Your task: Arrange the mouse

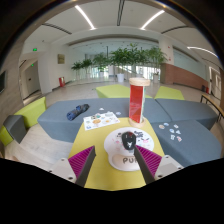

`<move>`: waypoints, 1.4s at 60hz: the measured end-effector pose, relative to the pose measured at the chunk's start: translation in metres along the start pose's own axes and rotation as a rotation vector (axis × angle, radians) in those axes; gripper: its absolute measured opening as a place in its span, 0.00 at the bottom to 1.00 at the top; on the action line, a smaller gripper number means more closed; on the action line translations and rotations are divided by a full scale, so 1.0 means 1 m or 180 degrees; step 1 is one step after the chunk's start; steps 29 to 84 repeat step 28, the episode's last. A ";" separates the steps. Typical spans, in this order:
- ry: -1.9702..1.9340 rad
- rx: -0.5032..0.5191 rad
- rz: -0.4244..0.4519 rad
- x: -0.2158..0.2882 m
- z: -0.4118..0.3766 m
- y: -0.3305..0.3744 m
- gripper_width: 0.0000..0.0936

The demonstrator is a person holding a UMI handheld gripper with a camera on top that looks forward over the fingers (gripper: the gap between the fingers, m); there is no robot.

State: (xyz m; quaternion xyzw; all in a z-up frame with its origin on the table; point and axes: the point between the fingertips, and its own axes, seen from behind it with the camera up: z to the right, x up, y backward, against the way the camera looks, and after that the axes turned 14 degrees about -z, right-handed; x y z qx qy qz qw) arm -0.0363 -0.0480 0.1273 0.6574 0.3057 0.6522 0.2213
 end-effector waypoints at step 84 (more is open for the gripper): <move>0.0236 0.0167 0.0012 -0.034 -0.012 0.010 0.87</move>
